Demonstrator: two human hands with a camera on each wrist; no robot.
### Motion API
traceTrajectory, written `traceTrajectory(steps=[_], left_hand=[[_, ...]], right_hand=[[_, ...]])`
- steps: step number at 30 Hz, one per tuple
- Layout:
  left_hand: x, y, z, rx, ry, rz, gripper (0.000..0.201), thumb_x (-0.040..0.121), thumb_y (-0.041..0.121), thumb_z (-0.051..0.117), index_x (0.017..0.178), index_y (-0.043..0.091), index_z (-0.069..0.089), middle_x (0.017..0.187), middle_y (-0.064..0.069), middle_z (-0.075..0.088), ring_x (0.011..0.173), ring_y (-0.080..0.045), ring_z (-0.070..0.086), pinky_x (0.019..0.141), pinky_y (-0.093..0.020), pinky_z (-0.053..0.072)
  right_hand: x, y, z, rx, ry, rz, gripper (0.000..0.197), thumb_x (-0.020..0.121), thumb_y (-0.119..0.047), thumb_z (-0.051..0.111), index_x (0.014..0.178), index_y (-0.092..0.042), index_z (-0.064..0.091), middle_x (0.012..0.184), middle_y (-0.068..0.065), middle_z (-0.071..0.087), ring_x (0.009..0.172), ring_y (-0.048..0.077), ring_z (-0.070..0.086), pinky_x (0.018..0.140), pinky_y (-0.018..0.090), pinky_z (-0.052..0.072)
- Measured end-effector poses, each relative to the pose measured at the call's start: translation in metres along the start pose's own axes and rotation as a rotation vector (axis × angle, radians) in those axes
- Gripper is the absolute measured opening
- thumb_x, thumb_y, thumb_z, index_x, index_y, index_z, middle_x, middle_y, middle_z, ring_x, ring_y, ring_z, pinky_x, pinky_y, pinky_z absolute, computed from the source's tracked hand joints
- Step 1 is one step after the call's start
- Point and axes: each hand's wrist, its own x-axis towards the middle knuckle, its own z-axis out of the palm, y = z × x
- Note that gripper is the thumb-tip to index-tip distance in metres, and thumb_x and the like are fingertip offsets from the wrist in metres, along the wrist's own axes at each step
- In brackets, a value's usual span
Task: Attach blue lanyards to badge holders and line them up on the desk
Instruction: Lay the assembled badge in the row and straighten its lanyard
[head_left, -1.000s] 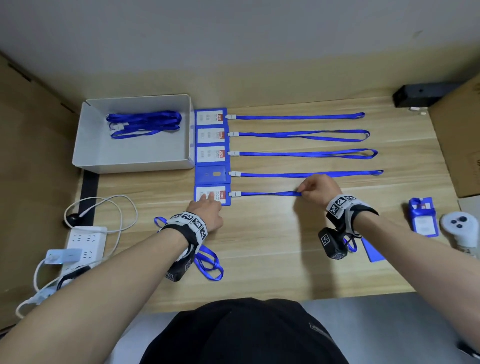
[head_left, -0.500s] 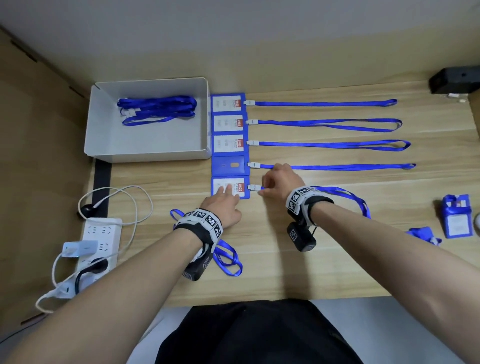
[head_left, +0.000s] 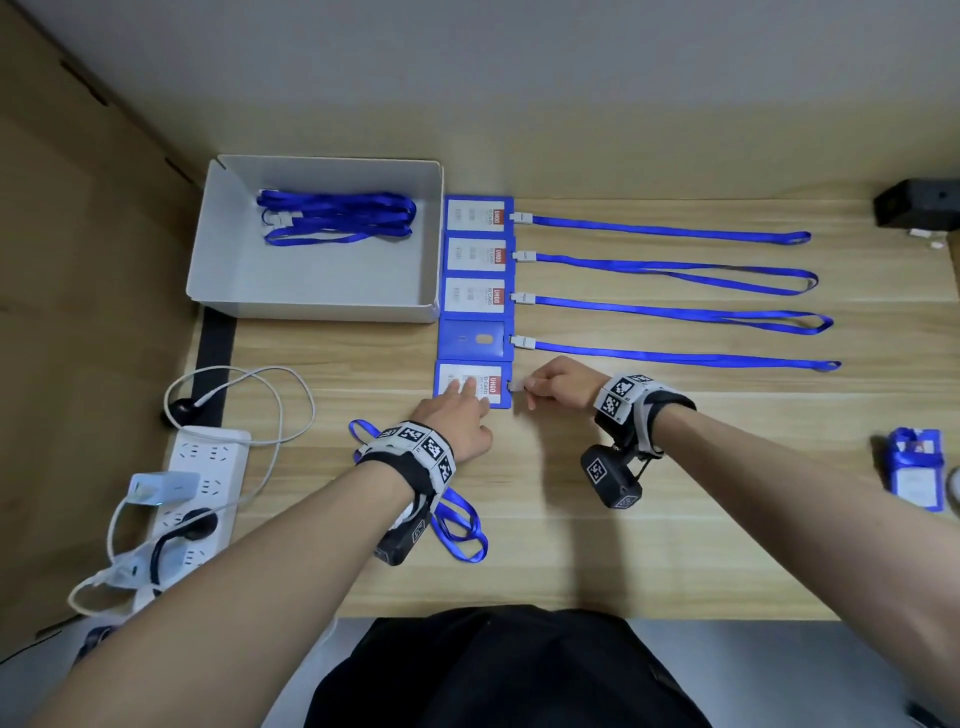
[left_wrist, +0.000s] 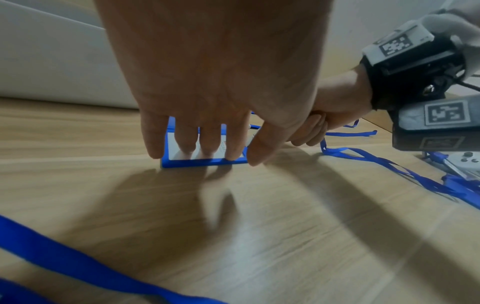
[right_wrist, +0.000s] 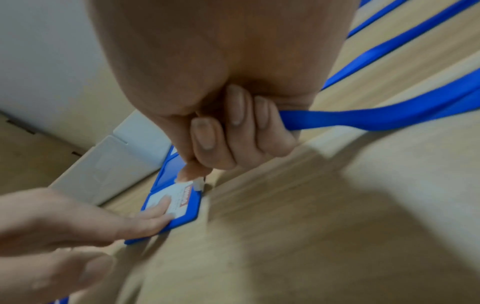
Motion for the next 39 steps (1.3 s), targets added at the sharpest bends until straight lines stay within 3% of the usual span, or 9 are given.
traceTrajectory(steps=[4, 9, 13, 16, 22, 27, 34, 37, 39], left_hand=[[0.0, 0.003, -0.003, 0.019, -0.012, 0.0, 0.057, 0.095, 0.03, 0.039, 0.15, 0.02, 0.032, 0.164, -0.006, 0.003, 0.15, -0.027, 0.012, 0.112, -0.045, 0.034], [0.008, 0.002, -0.007, -0.017, -0.048, -0.057, 0.061, 0.092, 0.033, 0.043, 0.15, 0.021, 0.032, 0.164, -0.005, 0.005, 0.147, -0.028, 0.024, 0.11, -0.044, 0.036], [0.015, 0.004, -0.008, -0.037, -0.063, -0.132, 0.07, 0.079, 0.039, 0.043, 0.144, 0.014, 0.038, 0.162, -0.007, 0.019, 0.136, -0.029, 0.041, 0.098, -0.04, 0.045], [0.021, 0.008, -0.01, -0.075, -0.052, -0.133, 0.058, 0.068, 0.042, 0.042, 0.117, 0.013, 0.056, 0.15, -0.004, 0.041, 0.109, -0.025, 0.057, 0.082, -0.034, 0.049], [0.024, 0.012, -0.016, -0.101, -0.028, -0.124, 0.027, 0.081, 0.035, 0.051, 0.093, 0.014, 0.063, 0.101, -0.002, 0.061, 0.09, -0.023, 0.059, 0.071, -0.03, 0.046], [0.02, 0.018, -0.015, -0.051, 0.042, -0.136, 0.024, 0.081, 0.033, 0.05, 0.082, 0.013, 0.064, 0.092, -0.006, 0.065, 0.084, -0.025, 0.062, 0.065, -0.029, 0.045], [0.015, 0.087, -0.023, 0.172, 0.339, -0.181, 0.017, 0.091, 0.024, 0.042, 0.09, 0.016, 0.057, 0.096, -0.007, 0.063, 0.088, -0.028, 0.053, 0.074, -0.033, 0.037], [0.026, 0.142, -0.017, 0.241, 0.424, 0.026, 0.023, 0.09, 0.018, 0.041, 0.102, 0.012, 0.06, 0.106, -0.009, 0.064, 0.098, -0.03, 0.055, 0.077, -0.036, 0.037], [0.037, 0.165, -0.003, 0.196, 0.382, 0.191, 0.034, 0.091, 0.019, 0.042, 0.121, 0.009, 0.054, 0.129, -0.013, 0.055, 0.118, -0.031, 0.049, 0.092, -0.04, 0.039]], right_hand=[[-0.008, 0.017, -0.013, -0.153, 0.059, 0.026, 0.038, 0.1, -0.027, 0.051, 0.066, -0.022, 0.067, 0.063, -0.004, 0.055, 0.063, 0.012, 0.048, 0.072, 0.031, 0.039], [-0.029, 0.05, -0.04, -0.313, 0.129, 0.125, 0.027, 0.1, -0.023, 0.047, 0.087, -0.018, 0.071, 0.1, -0.003, 0.069, 0.095, 0.017, 0.06, 0.088, 0.03, 0.043], [-0.05, 0.066, -0.052, -0.416, 0.223, 0.22, 0.027, 0.095, -0.025, 0.047, 0.072, -0.028, 0.059, 0.085, -0.005, 0.061, 0.084, 0.021, 0.057, 0.072, 0.028, 0.039], [-0.064, 0.08, -0.058, -0.435, 0.339, 0.27, 0.019, 0.091, -0.028, 0.05, 0.084, -0.026, 0.068, 0.089, -0.001, 0.065, 0.084, 0.025, 0.06, 0.07, 0.028, 0.041], [-0.081, 0.105, -0.067, -0.403, 0.493, 0.338, 0.017, 0.083, -0.028, 0.058, 0.082, -0.023, 0.074, 0.082, 0.002, 0.069, 0.075, 0.027, 0.062, 0.065, 0.027, 0.045], [-0.079, 0.117, -0.066, -0.374, 0.564, 0.38, 0.023, 0.083, -0.038, 0.056, 0.089, -0.026, 0.074, 0.092, 0.0, 0.069, 0.081, 0.026, 0.063, 0.068, 0.029, 0.048], [-0.071, 0.121, -0.075, -0.372, 0.501, 0.36, 0.018, 0.084, -0.031, 0.057, 0.09, -0.026, 0.073, 0.082, 0.001, 0.067, 0.074, 0.025, 0.061, 0.064, 0.028, 0.046], [-0.069, 0.126, -0.075, -0.378, 0.52, 0.36, 0.018, 0.083, -0.031, 0.058, 0.091, -0.026, 0.073, 0.09, 0.003, 0.068, 0.078, 0.027, 0.059, 0.067, 0.028, 0.044], [-0.066, 0.127, -0.072, -0.382, 0.526, 0.35, 0.019, 0.082, -0.032, 0.058, 0.092, -0.025, 0.073, 0.094, 0.003, 0.069, 0.081, 0.029, 0.06, 0.068, 0.028, 0.043]])
